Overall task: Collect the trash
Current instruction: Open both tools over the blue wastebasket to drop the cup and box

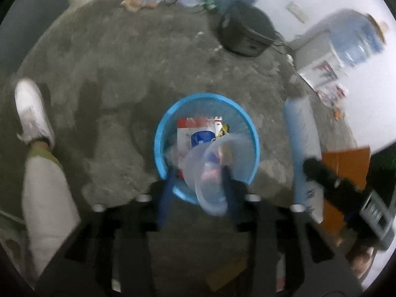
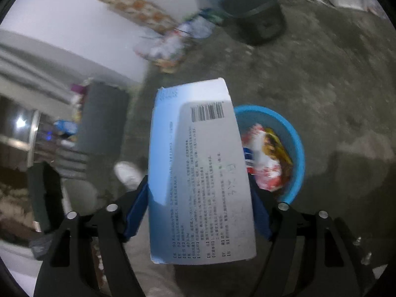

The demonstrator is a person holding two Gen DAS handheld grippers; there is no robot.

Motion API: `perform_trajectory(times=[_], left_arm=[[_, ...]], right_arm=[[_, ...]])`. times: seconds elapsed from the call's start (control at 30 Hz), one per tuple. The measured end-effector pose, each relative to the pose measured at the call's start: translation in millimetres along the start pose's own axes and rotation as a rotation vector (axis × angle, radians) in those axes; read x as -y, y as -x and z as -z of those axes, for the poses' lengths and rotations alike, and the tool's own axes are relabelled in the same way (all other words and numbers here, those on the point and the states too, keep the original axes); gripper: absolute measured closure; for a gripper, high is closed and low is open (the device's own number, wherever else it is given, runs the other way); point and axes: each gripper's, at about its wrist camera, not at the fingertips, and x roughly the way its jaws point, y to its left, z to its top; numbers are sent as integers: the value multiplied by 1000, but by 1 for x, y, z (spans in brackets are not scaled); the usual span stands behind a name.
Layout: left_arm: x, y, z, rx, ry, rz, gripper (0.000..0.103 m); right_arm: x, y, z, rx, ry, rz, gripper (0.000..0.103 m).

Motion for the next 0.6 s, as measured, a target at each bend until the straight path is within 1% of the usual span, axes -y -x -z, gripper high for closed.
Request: perform_trajectory(times=[0.03, 0.1, 0.17, 0.33, 0.47, 0.53, 0.6], left_arm=[[-2, -8, -2, 6, 35, 2, 63], [-2, -17, -3, 5, 53, 14, 54], [1, -18, 2, 12, 38, 23, 53], [6, 2, 9, 47, 0, 33, 50], [8, 45, 24, 100, -33, 39, 47], [4, 83, 38, 145, -54, 42, 46], [-3, 118, 49, 187, -75, 38, 44]], right_arm=[[8, -6, 1, -1, -11, 24, 25], [20, -13, 1, -7, -24, 45, 25], [23, -14, -2, -8, -32, 59, 25], [19, -1, -6, 38, -13, 23, 25], [16, 13, -3, 66, -15, 6, 25], [11, 18, -3, 77, 1, -6, 25], [-1, 25, 2, 92, 46, -16, 25]])
